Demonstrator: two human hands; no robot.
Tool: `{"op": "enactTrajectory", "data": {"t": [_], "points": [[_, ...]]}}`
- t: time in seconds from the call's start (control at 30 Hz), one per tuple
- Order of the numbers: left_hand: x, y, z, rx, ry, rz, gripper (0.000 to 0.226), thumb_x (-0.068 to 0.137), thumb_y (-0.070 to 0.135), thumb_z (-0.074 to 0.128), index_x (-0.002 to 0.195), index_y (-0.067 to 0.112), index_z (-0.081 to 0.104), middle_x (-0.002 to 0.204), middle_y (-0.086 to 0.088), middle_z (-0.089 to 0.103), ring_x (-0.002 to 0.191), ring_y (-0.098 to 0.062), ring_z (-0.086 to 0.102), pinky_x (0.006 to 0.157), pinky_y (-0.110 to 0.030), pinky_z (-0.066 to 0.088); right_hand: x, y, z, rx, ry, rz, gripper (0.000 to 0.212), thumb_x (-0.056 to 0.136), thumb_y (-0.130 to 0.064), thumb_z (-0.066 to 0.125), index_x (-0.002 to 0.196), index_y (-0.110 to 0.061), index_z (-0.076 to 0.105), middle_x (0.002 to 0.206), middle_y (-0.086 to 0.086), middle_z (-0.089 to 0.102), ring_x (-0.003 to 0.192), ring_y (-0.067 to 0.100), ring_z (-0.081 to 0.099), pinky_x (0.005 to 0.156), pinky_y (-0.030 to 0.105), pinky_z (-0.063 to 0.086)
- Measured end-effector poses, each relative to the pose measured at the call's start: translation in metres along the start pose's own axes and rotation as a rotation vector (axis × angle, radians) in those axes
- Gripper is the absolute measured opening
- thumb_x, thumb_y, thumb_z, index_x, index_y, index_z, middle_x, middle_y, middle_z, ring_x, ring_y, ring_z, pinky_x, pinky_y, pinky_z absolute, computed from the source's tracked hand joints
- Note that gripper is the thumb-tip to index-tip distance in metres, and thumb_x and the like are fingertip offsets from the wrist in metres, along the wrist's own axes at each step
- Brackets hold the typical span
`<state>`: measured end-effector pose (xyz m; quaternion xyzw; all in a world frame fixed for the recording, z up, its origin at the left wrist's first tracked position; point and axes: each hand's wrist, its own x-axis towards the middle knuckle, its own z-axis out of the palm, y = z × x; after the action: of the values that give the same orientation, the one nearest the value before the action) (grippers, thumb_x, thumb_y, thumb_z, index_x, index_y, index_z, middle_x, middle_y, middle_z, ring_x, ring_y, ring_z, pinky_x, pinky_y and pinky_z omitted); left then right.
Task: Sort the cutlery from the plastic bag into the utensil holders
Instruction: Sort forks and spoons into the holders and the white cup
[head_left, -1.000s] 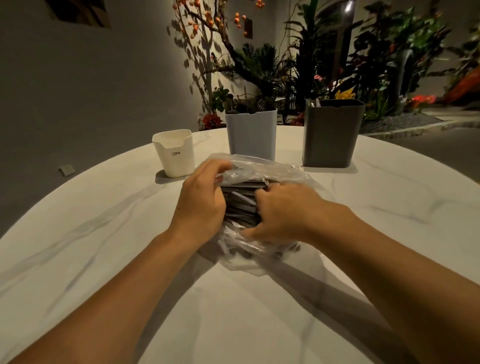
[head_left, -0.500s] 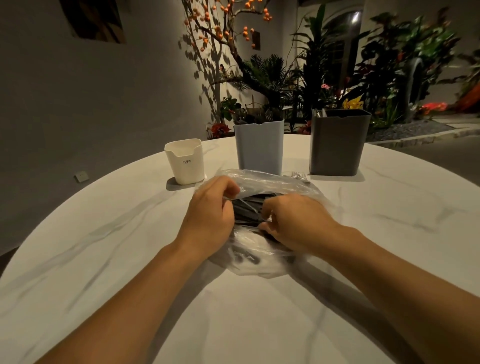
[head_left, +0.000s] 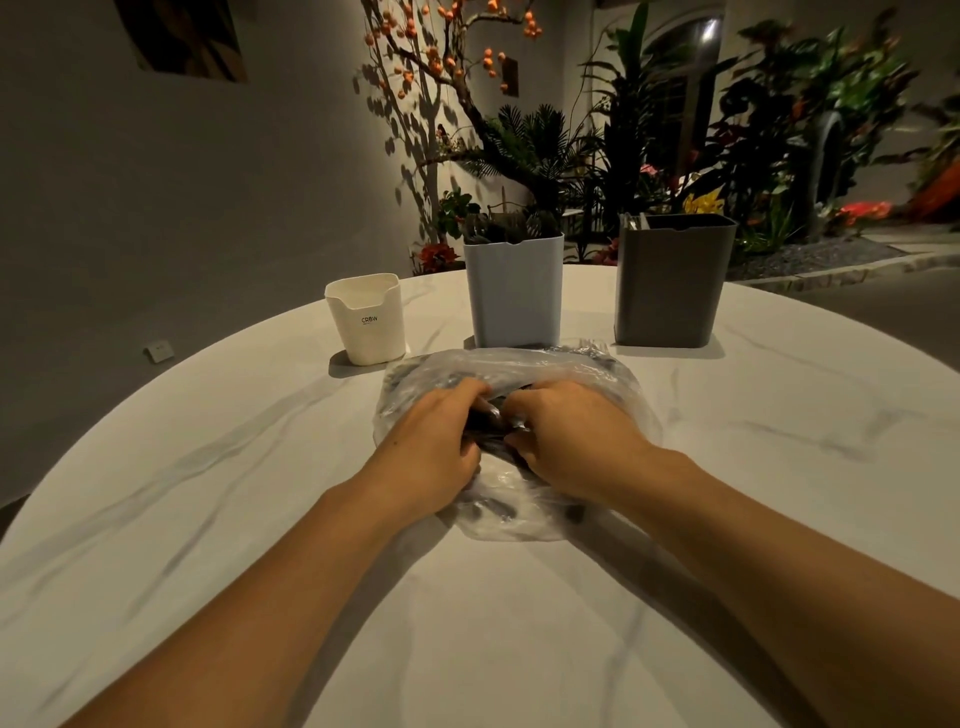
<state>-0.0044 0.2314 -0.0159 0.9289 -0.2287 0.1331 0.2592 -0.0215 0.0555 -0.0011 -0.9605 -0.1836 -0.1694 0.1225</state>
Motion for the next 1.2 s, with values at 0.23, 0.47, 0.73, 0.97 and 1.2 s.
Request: {"op": "enactTrajectory", "data": {"t": [0.23, 0.47, 0.73, 0.97, 1.2], "points": [[-0.001, -0.001, -0.004, 0.038, 0.018, 0.096, 0.033, 0.092, 0.013, 0.065, 0.12, 0.028, 0.059, 0.117, 0.009, 0.061, 0.108, -0.01, 0.053, 0.098, -0.032, 0.049, -0.003, -0.002, -0.004, -0.131, 0.007, -0.139, 0.037, 0.098, -0.045, 0.055, 0.134, -0.035, 0.057, 0.114, -0.003, 0.065, 0.092, 0.023, 0.064, 0.077, 0.036, 0.056], [0.005, 0.0, -0.009, 0.25, 0.005, 0.178, 0.022, 0.093, 0.015, 0.062, 0.112, 0.025, 0.064, 0.115, 0.006, 0.062, 0.108, -0.016, 0.051, 0.097, -0.035, 0.045, -0.003, -0.001, -0.008, -0.132, -0.035, -0.158, 0.034, 0.099, -0.036, 0.054, 0.132, -0.031, 0.055, 0.118, -0.002, 0.065, 0.095, 0.023, 0.063, 0.079, 0.037, 0.055], [0.01, -0.002, -0.01, 0.398, 0.047, 0.32, 0.029, 0.096, 0.011, 0.059, 0.123, 0.018, 0.068, 0.12, -0.003, 0.068, 0.113, -0.024, 0.057, 0.104, -0.041, 0.044, -0.01, 0.007, -0.012, -0.033, 0.024, -0.147, 0.021, 0.1, -0.032, 0.052, 0.117, -0.028, 0.04, 0.104, 0.001, 0.066, 0.083, 0.023, 0.057, 0.074, 0.042, 0.055], [0.009, 0.006, -0.02, 0.441, 0.228, 0.509, 0.022, 0.091, 0.014, 0.07, 0.112, 0.012, 0.066, 0.096, -0.008, 0.073, 0.083, -0.029, 0.068, 0.074, -0.039, 0.057, -0.013, 0.006, -0.025, 0.721, 0.281, 0.004, 0.031, 0.106, -0.034, 0.038, 0.098, -0.016, 0.062, 0.078, 0.001, 0.067, 0.073, 0.015, 0.065, 0.065, 0.03, 0.056], [0.004, 0.024, -0.019, -0.02, 0.421, 0.336, 0.016, 0.103, 0.023, 0.053, 0.115, 0.015, 0.062, 0.097, 0.002, 0.07, 0.084, -0.013, 0.063, 0.077, -0.02, 0.054, -0.011, 0.012, -0.027, 0.663, 0.247, 0.09, 0.018, 0.103, -0.026, 0.049, 0.099, -0.022, 0.066, 0.082, -0.003, 0.069, 0.077, 0.016, 0.067, 0.073, 0.044, 0.061]]}}
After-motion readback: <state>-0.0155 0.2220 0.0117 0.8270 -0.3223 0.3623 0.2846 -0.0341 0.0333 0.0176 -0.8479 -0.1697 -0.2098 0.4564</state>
